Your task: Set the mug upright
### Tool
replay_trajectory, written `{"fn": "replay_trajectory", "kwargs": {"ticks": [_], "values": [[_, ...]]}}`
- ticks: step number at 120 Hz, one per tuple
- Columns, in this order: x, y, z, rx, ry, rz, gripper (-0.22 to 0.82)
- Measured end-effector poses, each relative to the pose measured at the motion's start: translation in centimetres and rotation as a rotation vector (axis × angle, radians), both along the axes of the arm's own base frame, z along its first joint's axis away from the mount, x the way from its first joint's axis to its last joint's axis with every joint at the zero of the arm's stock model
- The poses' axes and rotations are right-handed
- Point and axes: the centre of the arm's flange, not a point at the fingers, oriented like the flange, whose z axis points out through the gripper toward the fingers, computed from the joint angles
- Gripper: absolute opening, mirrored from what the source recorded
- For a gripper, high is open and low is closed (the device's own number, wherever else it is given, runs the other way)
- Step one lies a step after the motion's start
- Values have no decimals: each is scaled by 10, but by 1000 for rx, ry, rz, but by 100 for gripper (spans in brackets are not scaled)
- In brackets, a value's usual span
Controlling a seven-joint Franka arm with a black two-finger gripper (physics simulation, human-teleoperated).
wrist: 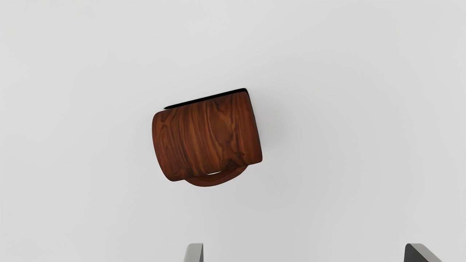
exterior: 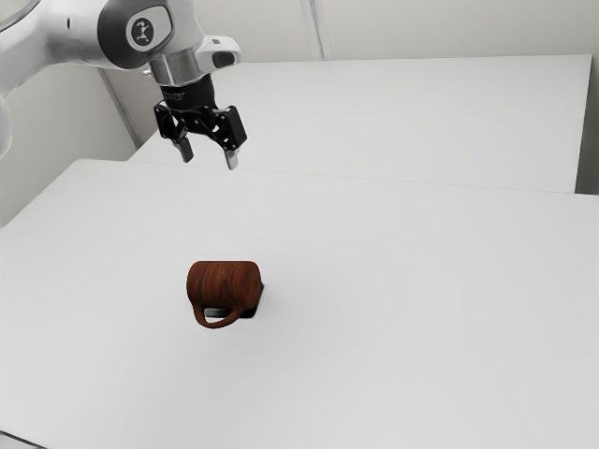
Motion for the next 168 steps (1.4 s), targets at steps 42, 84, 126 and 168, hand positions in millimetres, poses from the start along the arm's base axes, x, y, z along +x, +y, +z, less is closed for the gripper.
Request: {"fn": "replay_trajectory", "kwargs": {"ticks": [42,84,126,168], "values": [[-6,0,-10,-4,13,4,60],[-9,7,-34,-58,57,7,60],[-13,29,-56,-109,88,22,60],[-2,86,-66,-140,85,90,60]]}}
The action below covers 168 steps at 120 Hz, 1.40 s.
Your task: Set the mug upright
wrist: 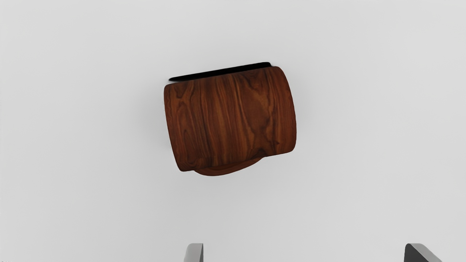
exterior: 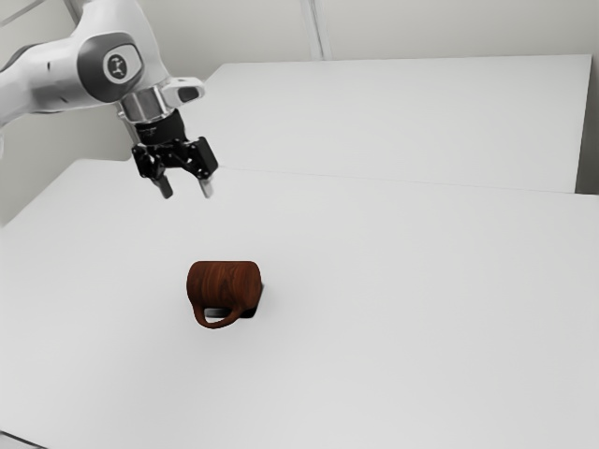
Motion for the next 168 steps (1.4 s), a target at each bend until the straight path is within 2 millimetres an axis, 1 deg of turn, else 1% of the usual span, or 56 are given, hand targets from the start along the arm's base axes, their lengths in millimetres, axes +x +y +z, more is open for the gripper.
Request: {"fn": "replay_trajectory", "kwargs": {"ticks": [13,28,45,52,59,70,83,96,116,122,137,145,152,168], "values": [[1,26,-3,-4,3,35,60],[-2,65,-12,-15,15,96,60],[-13,107,-41,-48,35,169,60],[-18,119,-52,-63,35,191,60],[-22,127,-64,-82,34,205,60],[-26,131,-78,-113,20,215,60],[-26,128,-90,-142,1,206,60],[-26,120,-102,-169,-18,187,60],[-28,102,-124,-218,-35,160,60],[-30,97,-132,-238,-36,155,60],[-33,92,-148,-282,-49,151,60],[-35,94,-154,-303,-59,155,60],[-35,100,-158,-318,-71,162,60],[-38,124,-169,-349,-90,193,60]]}}
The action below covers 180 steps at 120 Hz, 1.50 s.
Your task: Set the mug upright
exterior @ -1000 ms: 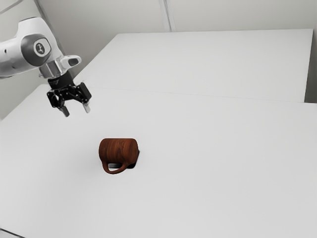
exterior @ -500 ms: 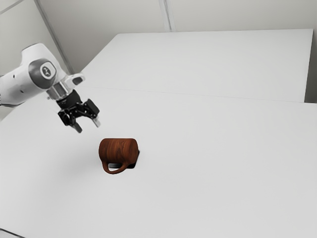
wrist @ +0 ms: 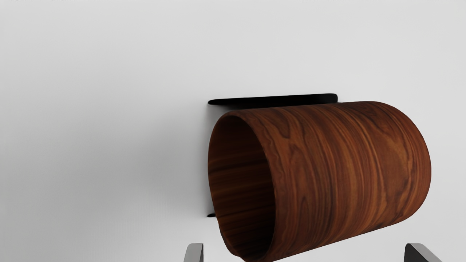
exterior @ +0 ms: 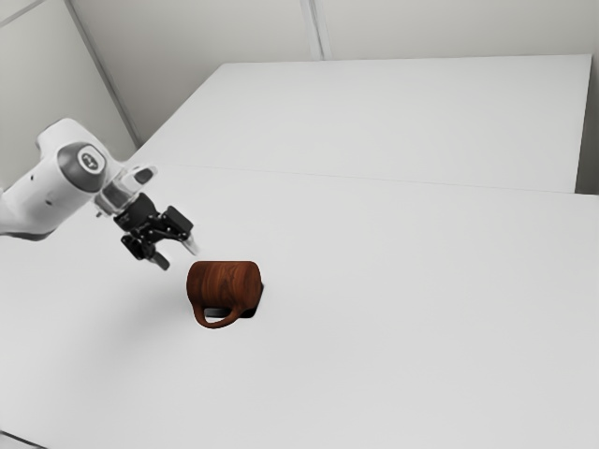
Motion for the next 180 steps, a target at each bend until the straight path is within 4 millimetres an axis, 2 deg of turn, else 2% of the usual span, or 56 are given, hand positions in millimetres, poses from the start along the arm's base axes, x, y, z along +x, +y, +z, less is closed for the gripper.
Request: {"fn": "replay_trajectory", "kwargs": {"ticks": [12,31,45,80,129,149,180], "values": [[-4,12,-9,-25,-10,17,60],[-12,2,-27,-96,-19,18,60],[-20,4,-38,-152,-38,40,60],[-22,5,-45,-257,-132,52,60],[-34,-1,-73,-423,-249,95,58],[-34,-6,-78,-474,-290,84,49],[-36,-10,-81,-517,-342,65,8]]}}
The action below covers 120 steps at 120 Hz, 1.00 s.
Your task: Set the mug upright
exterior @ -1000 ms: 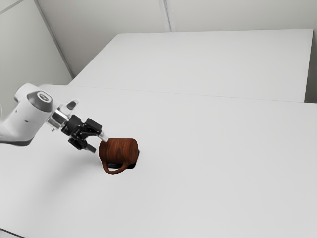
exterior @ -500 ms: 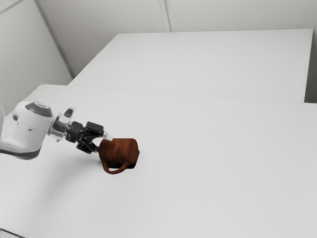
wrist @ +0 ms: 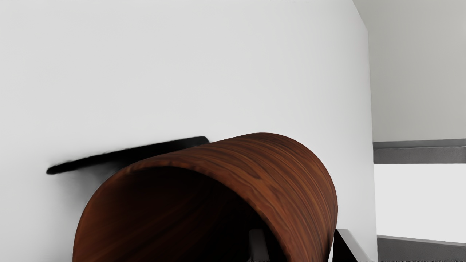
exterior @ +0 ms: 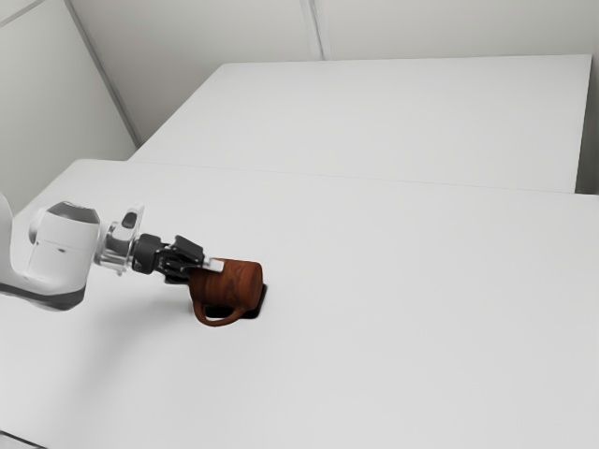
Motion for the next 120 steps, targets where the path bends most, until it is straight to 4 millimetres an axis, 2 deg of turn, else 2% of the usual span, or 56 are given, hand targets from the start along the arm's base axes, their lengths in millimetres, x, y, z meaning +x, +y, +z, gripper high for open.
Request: {"fn": "replay_trajectory", "kwargs": {"ticks": [9,25,44,74,83,93,102,120], "values": [[2,-4,4,4,-22,-15,-1],[7,-11,17,21,-66,-42,-9],[10,-23,38,46,-121,-79,-15],[28,-42,108,191,-216,-198,-17],[33,-59,124,278,-207,-281,-17],[35,-91,144,390,-187,-389,-18],[32,-118,153,487,-152,-468,-18],[18,-150,173,680,-76,-536,-18]]}}
